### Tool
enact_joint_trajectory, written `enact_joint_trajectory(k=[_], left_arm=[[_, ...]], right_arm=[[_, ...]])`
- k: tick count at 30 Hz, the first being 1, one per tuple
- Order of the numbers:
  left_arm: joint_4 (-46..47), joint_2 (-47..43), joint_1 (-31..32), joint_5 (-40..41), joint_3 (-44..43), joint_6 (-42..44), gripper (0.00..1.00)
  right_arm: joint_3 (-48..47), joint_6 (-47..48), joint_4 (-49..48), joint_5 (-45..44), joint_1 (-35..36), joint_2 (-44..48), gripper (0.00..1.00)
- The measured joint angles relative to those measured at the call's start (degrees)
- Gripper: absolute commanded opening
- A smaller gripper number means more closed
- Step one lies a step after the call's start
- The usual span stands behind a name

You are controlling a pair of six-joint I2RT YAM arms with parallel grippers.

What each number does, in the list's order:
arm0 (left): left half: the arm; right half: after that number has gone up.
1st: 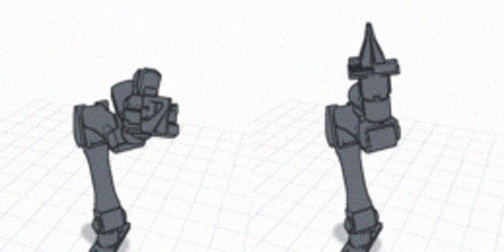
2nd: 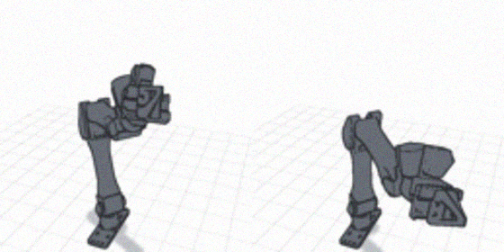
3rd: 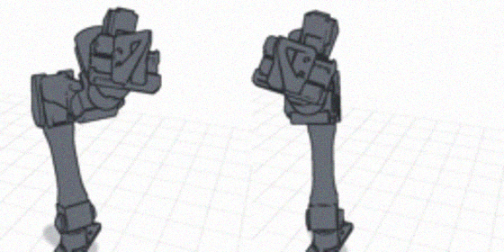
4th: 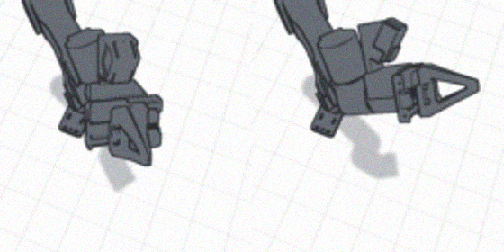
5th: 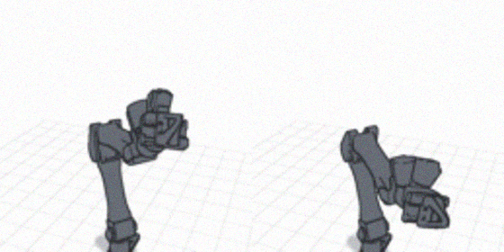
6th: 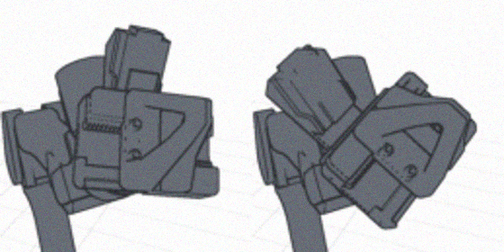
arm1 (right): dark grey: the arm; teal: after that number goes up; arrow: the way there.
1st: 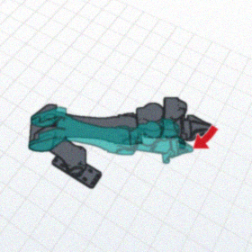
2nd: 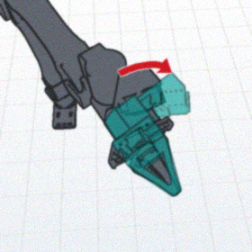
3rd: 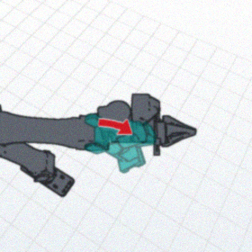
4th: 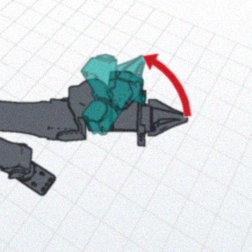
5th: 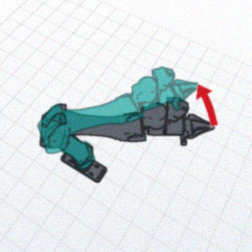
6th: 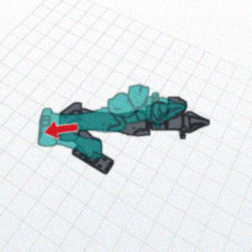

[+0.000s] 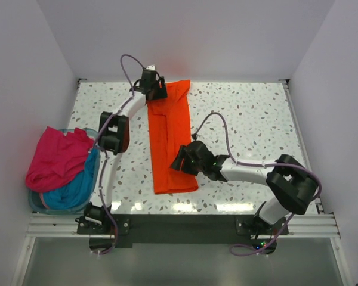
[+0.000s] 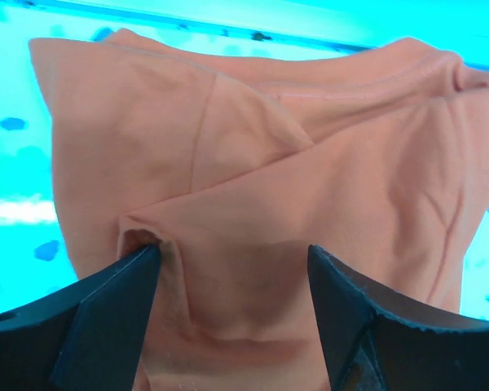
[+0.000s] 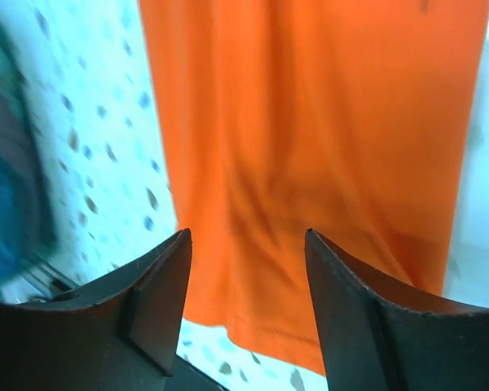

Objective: Fold and stack the t-shirts
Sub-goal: Fold the tshirt

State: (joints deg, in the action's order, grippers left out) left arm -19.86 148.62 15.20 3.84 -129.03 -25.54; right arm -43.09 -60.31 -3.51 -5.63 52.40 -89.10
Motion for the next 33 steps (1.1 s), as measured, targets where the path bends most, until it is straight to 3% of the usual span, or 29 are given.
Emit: enact_joint_trajectory(k=[6,9,12,13,17,18,21,27,33], left_arm=[[4.4,-5.9,-0.1,-5.8,8.1,1.4,0.84],[6.5,-12.9,-0.1,-6.8,14.2,1.1,0.85],[8.6,-25.2,-0.1,-5.6,25.0,-0.9,0.77],[9.1,-30.2,-0.1,-4.6,29.2,-2.1,0.7],[11.0,-51.3,0.8,0.1,48.3,-8.2,0.57],[11.6,-58.0,1.9,2.1,55.2,-10.1,0.49],[11.8,-70.3,7.0,6.6,70.3,-14.5,0.43],[5.2,-83.5,17.9,9.1,94.8,-23.5,0.46],[-0.4,-95.1,20.9,9.3,102.9,-27.9,0.57]], right_arm=[[-5.6,5.7,2.7,-2.3,-3.1,1.5,0.63],[-5.7,8.4,6.9,-3.8,-3.0,5.4,0.61],[-5.5,11.1,11.3,-5.1,-2.9,10.2,0.58],[-5.3,11.8,12.6,-5.4,-2.9,11.6,0.56],[-2.7,14.4,16.4,-6.0,-2.2,15.4,0.51],[-1.3,15.0,17.7,-5.9,-1.8,15.9,0.5],[0.8,15.4,20.0,-5.9,0.3,16.0,0.49],[4.2,15.2,22.7,-7.2,6.2,16.4,0.5],[7.0,13.5,22.3,-8.2,8.7,16.4,0.5]])
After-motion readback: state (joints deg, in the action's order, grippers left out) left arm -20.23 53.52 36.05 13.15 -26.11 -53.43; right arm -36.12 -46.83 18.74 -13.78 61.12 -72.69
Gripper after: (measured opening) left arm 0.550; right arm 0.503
